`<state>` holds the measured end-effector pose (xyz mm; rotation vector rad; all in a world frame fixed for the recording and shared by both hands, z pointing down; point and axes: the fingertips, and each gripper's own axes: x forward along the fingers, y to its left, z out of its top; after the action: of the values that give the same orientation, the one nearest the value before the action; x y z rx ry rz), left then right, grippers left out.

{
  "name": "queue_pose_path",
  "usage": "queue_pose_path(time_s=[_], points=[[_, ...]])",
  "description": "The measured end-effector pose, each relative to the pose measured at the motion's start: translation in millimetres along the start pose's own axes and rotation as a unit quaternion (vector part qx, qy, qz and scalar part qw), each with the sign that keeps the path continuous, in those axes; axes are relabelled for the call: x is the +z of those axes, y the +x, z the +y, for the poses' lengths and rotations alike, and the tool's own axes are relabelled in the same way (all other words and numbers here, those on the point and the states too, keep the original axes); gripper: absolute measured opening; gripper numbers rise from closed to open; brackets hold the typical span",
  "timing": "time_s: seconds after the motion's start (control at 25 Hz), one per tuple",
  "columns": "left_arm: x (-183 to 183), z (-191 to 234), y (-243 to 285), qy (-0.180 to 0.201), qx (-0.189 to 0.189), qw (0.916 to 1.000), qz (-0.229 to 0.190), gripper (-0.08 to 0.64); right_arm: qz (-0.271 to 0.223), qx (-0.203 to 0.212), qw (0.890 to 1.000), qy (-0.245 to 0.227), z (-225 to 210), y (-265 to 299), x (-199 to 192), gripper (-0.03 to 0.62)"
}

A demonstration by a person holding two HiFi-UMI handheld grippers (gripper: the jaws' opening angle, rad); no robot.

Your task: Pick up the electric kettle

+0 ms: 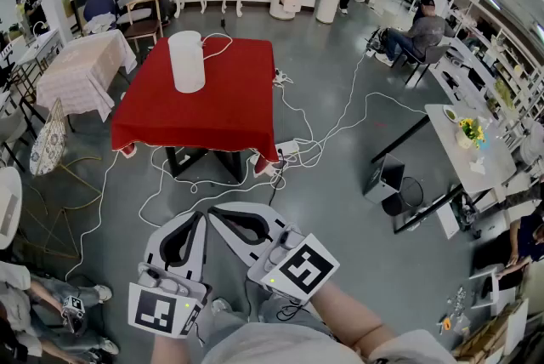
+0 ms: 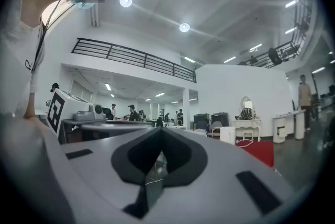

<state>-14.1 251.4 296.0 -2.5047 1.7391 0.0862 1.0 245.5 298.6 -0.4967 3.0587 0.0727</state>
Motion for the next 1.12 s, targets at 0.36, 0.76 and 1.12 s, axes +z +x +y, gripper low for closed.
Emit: queue_pose_path(time_s=[0.36,0.76,1.12], points=[[1.5,-8.1,2.5,0.004,-0.004,1.0000,0.002,0.009,-0.005,0.000,1.000,0.000,-1.8,-5.6,3.0,0.006],[2.7,-17.4,16.1,0.010,0.003,0.9999,0.005,0.009,-0.011,-0.004,1.000,-0.001,-19.4,-17.5,3.2,0.006],[12.5,-40.4,44.4,0.024,0.026,0.9994,-0.006,0.009,-0.019,0.034,0.999,-0.028,-51.8,-44.0,9.2,0.006]])
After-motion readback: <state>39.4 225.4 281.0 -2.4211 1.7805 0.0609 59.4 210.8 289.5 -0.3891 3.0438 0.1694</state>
